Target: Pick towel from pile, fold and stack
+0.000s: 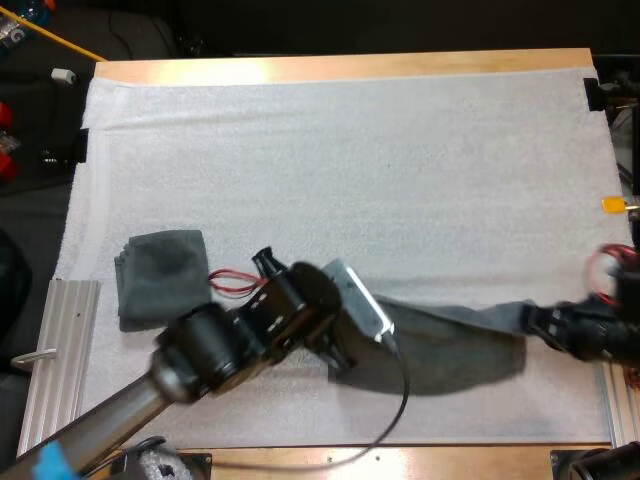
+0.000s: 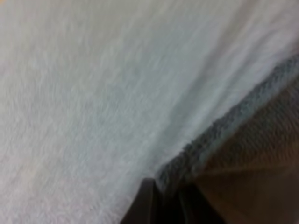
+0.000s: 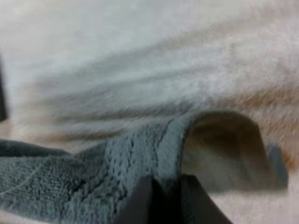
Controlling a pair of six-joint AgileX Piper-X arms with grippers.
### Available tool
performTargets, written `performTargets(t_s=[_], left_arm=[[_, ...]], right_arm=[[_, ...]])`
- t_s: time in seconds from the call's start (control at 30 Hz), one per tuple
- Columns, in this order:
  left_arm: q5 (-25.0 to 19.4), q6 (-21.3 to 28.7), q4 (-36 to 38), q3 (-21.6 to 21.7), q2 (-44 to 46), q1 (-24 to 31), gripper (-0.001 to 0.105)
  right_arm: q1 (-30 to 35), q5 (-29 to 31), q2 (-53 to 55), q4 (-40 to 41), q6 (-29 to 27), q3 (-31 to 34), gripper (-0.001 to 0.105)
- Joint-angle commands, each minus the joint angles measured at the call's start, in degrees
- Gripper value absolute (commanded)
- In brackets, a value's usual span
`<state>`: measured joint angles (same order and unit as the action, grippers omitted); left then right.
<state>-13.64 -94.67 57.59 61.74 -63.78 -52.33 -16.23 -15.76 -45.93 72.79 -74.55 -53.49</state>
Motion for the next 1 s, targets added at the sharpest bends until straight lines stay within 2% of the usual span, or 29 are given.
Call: performTargets(t_s=[0.0, 0.17, 0.3, 0.43, 0.6, 0.73, 0.97], left_arm=[[-1.19, 0.78, -3.38, -0.92, -0.88, 1.29, 0.0], [-0.34, 4.68, -11.42, -2.28, -6.69, 8.24, 0.0], [7.56, 6.02, -18.32, -2.28, -11.37, 13.65, 0.0], [8.54, 6.27, -23.21, -2.28, -16.33, 17.59, 0.0], [11.91, 6.27, -26.07, -2.28, -19.4, 20.6, 0.0], [15.59, 6.27, -30.26, -2.28, -21.7, 22.55, 0.0], [16.5, 6.73, -35.32, -2.28, -25.27, 23.22, 0.0]], right_arm=[[-0.08, 0.9, -1.75, -4.75, -0.18, 1.06, 0.0], [-0.08, 2.77, -10.59, -18.48, 3.33, 3.5, 0.0], [-0.08, 2.77, -18.71, -27.05, 6.61, 3.48, 0.0], [0.06, 2.77, -25.52, -33.4, 10.71, 3.48, 0.0], [0.06, 2.87, -30.93, -39.78, 14.45, 3.48, 0.0], [0.06, 5.45, -34.07, -43.58, 17.89, 3.48, 0.0], [0.06, 11.96, -36.27, -47.43, 20.8, 3.48, 0.0]])
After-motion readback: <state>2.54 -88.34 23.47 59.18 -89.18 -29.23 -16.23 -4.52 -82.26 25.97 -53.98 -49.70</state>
